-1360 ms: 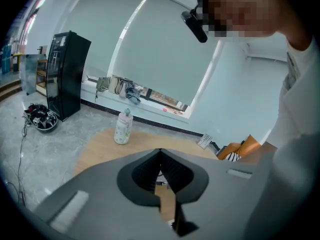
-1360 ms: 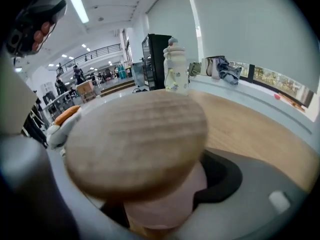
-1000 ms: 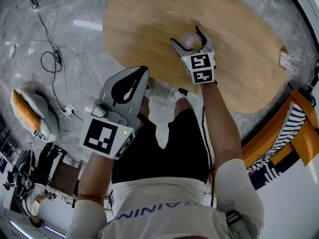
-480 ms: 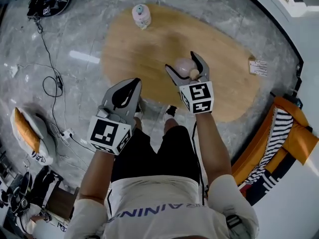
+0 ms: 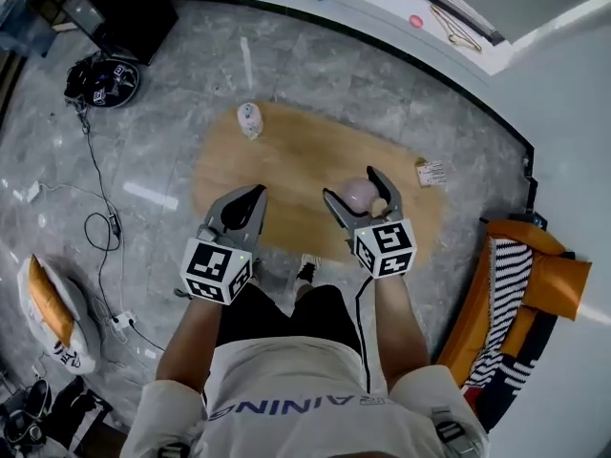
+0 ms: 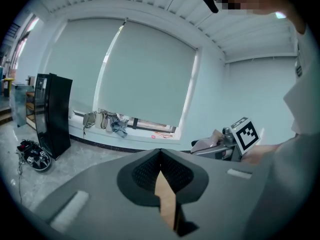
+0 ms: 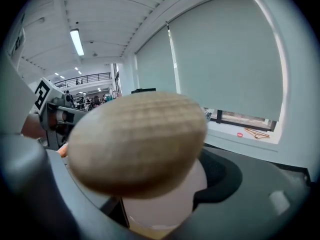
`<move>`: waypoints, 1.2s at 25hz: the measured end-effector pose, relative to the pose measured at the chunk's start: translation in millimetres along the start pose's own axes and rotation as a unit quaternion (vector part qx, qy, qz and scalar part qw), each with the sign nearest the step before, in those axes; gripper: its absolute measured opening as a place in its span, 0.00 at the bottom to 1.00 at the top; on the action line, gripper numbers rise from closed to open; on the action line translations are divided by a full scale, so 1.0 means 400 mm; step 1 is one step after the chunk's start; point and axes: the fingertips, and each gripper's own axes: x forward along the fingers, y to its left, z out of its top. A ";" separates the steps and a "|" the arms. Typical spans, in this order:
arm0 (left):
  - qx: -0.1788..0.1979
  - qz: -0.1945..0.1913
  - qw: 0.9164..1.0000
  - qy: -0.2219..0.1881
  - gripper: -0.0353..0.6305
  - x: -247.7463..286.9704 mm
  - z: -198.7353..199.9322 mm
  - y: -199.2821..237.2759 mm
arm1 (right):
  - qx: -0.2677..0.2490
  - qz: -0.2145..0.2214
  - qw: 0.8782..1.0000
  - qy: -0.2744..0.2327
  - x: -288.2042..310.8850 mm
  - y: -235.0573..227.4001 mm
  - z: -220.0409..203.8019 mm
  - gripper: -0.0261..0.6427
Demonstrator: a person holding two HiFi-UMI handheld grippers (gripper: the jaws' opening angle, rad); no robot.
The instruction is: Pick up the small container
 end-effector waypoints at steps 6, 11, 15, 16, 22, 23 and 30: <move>0.013 -0.039 0.999 -0.018 0.06 -0.045 0.110 -0.102 | -0.001 -0.029 0.999 -0.029 -0.180 -0.016 0.150 0.68; 0.029 -0.058 0.997 -0.048 0.06 -0.069 0.201 -0.176 | 0.001 -0.037 0.997 -0.061 -0.307 -0.013 0.245 0.68; 0.052 -0.070 0.993 -0.075 0.06 -0.088 0.280 -0.218 | 0.010 -0.042 0.995 -0.093 -0.391 -0.007 0.300 0.68; 0.056 -0.073 0.992 -0.083 0.06 -0.094 0.299 -0.225 | 0.015 -0.041 0.994 -0.104 -0.409 -0.004 0.314 0.68; 0.071 -0.088 0.988 -0.110 0.06 -0.104 0.366 -0.267 | 0.001 -0.047 0.989 -0.137 -0.470 0.012 0.377 0.69; 0.072 -0.090 0.987 -0.111 0.06 -0.103 0.368 -0.276 | -0.002 -0.048 0.989 -0.139 -0.475 0.012 0.379 0.69; 0.076 -0.095 0.986 -0.111 0.06 -0.096 0.371 -0.295 | 0.002 -0.053 0.988 -0.143 -0.483 -0.001 0.369 0.69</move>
